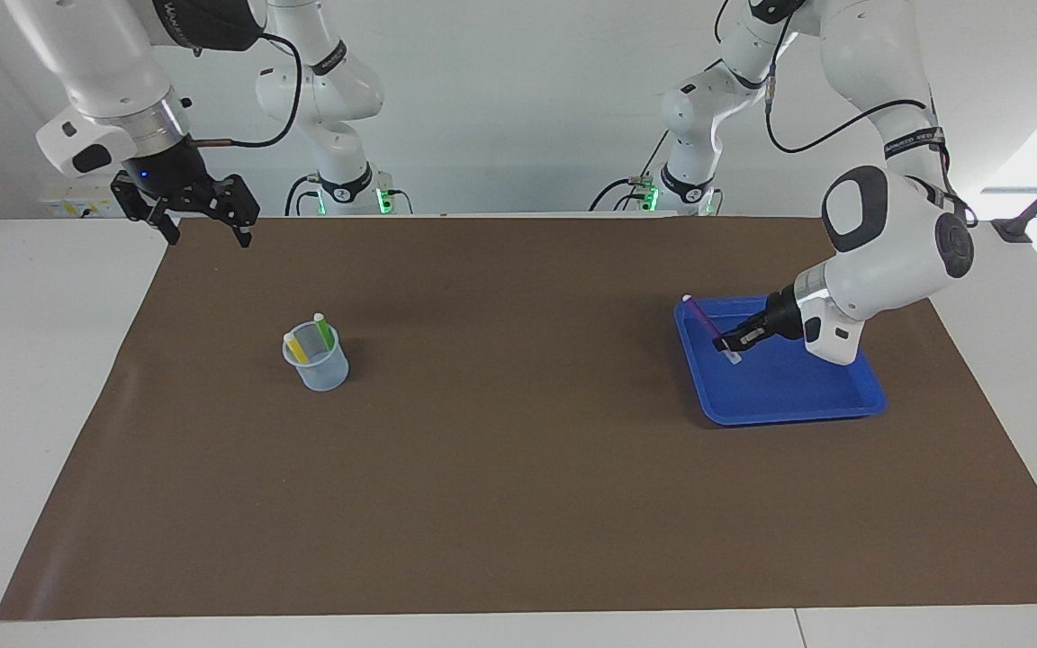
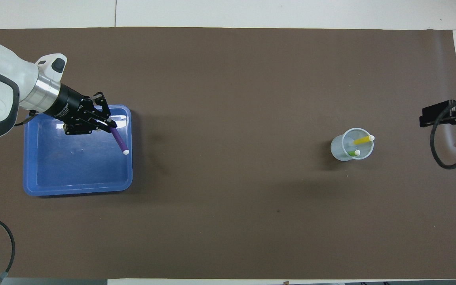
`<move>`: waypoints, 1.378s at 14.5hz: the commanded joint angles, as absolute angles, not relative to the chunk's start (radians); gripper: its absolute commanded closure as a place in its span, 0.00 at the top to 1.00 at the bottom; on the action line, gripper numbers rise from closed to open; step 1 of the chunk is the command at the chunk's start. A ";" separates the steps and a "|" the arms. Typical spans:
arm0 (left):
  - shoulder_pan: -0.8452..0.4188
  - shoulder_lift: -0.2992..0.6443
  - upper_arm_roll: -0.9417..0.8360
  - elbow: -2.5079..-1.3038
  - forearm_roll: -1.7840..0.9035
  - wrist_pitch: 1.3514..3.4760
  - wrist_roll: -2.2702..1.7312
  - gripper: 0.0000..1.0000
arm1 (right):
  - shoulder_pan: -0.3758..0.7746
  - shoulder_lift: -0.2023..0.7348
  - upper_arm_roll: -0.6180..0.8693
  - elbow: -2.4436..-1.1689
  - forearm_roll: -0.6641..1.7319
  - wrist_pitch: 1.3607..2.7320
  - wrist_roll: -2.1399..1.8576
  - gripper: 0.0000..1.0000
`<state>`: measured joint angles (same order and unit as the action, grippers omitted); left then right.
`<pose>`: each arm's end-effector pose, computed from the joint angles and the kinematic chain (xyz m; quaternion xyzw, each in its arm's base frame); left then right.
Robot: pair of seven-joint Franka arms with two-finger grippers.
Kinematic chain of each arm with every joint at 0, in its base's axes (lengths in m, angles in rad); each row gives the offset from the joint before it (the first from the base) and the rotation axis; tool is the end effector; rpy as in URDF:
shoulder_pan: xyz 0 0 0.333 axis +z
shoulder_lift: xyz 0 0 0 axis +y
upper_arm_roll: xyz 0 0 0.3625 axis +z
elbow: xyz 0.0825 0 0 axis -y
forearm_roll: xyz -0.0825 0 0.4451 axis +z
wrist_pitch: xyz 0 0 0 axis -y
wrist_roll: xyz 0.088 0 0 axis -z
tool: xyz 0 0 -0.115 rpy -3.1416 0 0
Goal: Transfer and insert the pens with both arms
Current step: 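Lift the purple pen with the left gripper while the right gripper withdraws, then carry the purple pen toward the right gripper while the right gripper approaches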
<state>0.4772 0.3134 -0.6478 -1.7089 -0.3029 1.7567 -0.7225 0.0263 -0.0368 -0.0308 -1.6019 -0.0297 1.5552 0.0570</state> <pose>0.6695 -0.1068 0.4470 0.9164 0.3060 -0.1943 0.1698 0.6006 -0.0065 0.6675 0.9994 -0.0309 -0.0046 0.0144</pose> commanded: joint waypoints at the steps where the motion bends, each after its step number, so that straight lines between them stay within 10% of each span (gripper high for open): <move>1: 0.471 0.298 -0.652 -1.672 -0.429 1.688 -0.914 0.00 | 0.028 -0.035 -0.017 -1.597 -0.035 1.559 0.083 1.00; 20: 0.324 0.132 -0.853 -1.896 -1.092 2.153 -1.557 0.00 | 0.028 -0.041 0.251 -1.649 0.322 1.755 0.419 1.00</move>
